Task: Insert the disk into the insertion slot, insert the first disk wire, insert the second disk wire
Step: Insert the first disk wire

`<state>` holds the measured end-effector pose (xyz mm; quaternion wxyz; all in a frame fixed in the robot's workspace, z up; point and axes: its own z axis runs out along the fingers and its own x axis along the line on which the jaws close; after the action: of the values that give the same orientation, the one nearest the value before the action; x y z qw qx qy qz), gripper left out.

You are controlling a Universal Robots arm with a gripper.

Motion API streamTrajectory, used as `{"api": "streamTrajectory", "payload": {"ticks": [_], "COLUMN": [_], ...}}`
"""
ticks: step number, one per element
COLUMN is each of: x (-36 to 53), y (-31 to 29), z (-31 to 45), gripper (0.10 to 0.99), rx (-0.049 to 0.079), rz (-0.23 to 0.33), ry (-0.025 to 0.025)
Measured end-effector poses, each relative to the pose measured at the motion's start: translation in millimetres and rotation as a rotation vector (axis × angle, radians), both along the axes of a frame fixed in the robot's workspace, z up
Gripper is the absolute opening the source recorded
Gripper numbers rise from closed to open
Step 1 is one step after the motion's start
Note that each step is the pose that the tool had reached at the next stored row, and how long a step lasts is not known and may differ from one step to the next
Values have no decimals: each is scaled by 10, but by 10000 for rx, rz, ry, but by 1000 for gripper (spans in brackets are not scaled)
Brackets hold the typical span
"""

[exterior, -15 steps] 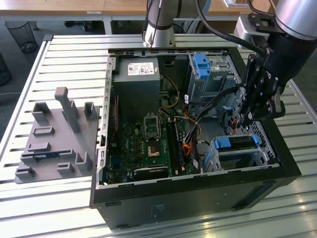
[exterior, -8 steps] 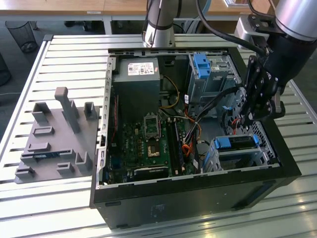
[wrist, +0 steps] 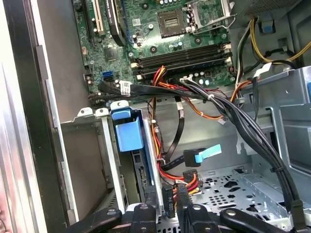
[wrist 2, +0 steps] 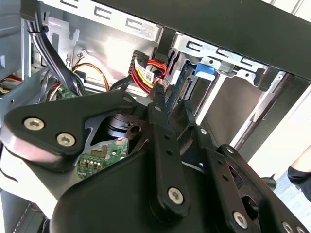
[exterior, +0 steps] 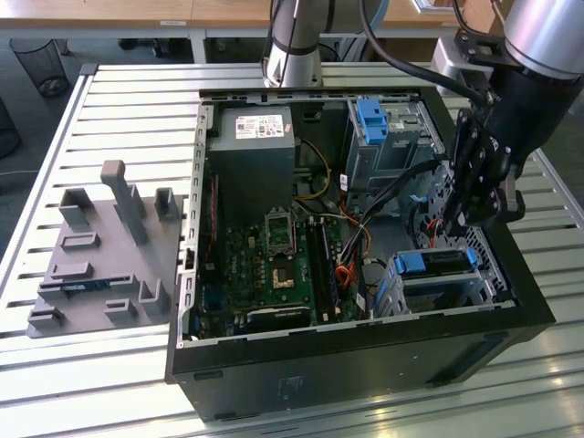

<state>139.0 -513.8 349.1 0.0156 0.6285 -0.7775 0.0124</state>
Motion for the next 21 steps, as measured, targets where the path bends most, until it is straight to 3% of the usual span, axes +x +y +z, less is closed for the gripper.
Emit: {"api": "streamTrajectory", "payload": {"ticks": [2, 3, 6, 21], "x": [0, 0, 1, 1], "y": [2, 3, 5, 1], "z": [-2, -2, -4, -28], "gripper": [294, 231, 169, 169], "rx": [0, 0, 0, 2], "rz": [-2, -2, 71, 2636], "ry": [0, 0, 1, -1]}}
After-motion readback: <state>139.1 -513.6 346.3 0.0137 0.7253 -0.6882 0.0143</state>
